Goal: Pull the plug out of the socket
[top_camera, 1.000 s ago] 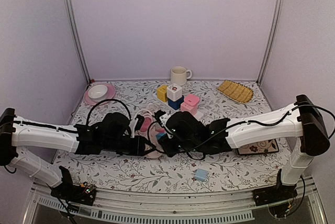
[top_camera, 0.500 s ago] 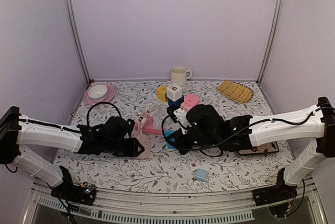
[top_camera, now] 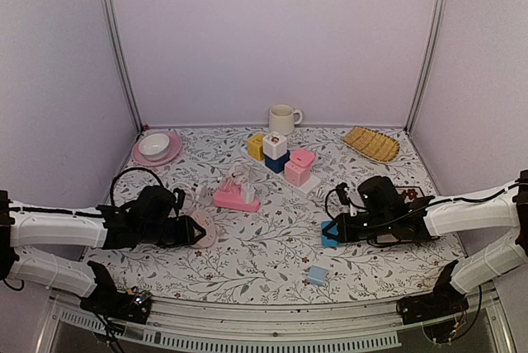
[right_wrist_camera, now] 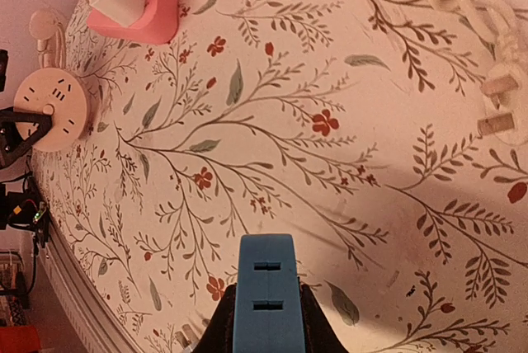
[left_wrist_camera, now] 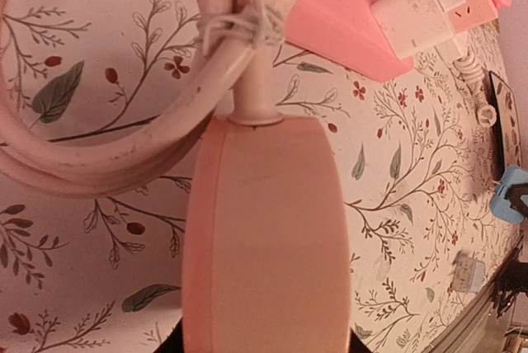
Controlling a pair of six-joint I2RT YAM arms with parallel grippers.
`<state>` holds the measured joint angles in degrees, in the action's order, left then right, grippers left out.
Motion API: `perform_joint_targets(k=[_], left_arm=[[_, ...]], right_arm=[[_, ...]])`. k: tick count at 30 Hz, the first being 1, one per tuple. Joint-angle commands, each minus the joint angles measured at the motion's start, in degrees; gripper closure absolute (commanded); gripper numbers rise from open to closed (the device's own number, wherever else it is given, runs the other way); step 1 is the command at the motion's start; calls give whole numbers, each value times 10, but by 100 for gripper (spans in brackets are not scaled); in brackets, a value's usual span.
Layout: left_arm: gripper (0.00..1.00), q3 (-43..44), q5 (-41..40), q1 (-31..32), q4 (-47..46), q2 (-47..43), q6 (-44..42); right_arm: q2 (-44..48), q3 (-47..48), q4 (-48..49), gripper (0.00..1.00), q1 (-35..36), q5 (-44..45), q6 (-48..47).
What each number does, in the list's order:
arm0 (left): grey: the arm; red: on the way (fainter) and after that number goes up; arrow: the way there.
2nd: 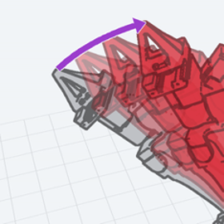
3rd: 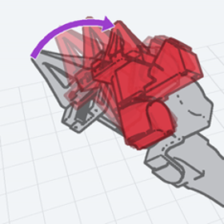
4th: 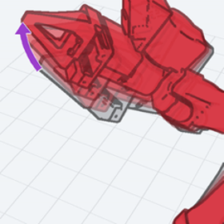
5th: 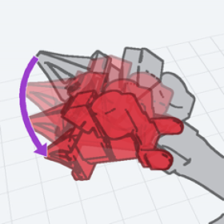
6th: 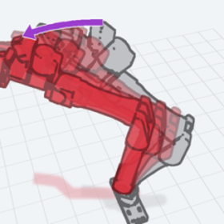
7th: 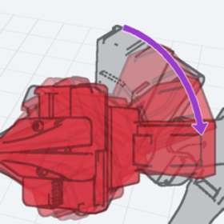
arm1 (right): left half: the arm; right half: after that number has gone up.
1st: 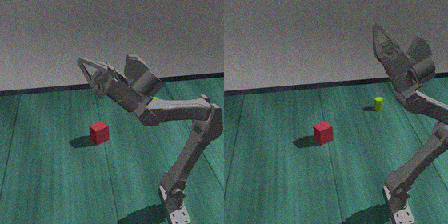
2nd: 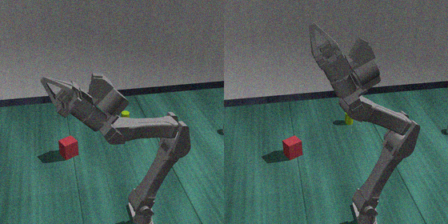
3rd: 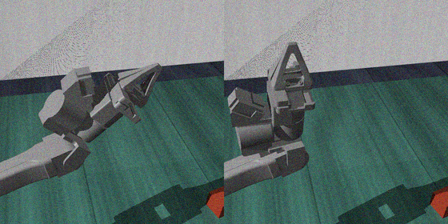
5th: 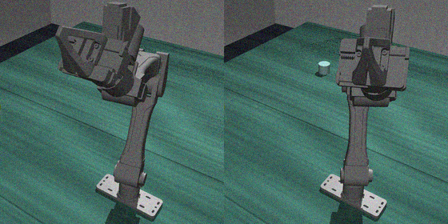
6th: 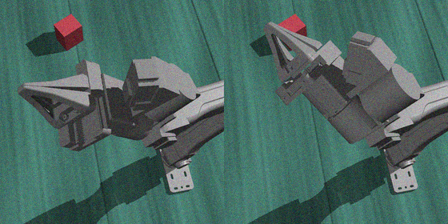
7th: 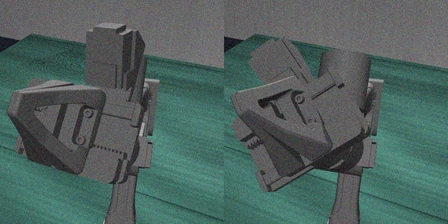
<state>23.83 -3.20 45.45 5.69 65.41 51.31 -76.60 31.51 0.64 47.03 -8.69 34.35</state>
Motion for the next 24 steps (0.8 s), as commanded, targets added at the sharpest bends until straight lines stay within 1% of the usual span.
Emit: perform_joint_targets(k=[1,3,7,8,9,13,15,17,20,22,24], left_arm=[[100,-21,13,-39,-41,-39,8],[100,-41,23,-59,-54,-53,20],[100,-72,58,-96,-88,-60,29],[100,-76,65,-102,-95,-56,29],[100,-79,71,-108,-102,-53,30],[100,-92,86,-129,-130,-42,37],[100,-97,89,-138,-135,-37,40],[100,-100,89,-144,-135,-33,40],[100,-102,86,-152,-132,-29,41],[97,-103,79,-156,-123,-29,41],[90,-104,69,-160,-114,-30,43]], right_arm=[[15,-56,82,96,-49,-98,51],[15,-71,89,96,-64,-107,62],[18,-101,102,86,-84,-120,75],[20,-106,102,83,-87,-121,79],[22,-111,103,77,-89,-121,81],[41,-124,98,63,-97,-114,90],[50,-126,82,53,-97,-99,90],[59,-125,66,41,-97,-80,87],[74,-118,39,30,-98,-53,82],[84,-110,18,24,-98,-32,77],[94,-101,3,19,-97,-16,69]])
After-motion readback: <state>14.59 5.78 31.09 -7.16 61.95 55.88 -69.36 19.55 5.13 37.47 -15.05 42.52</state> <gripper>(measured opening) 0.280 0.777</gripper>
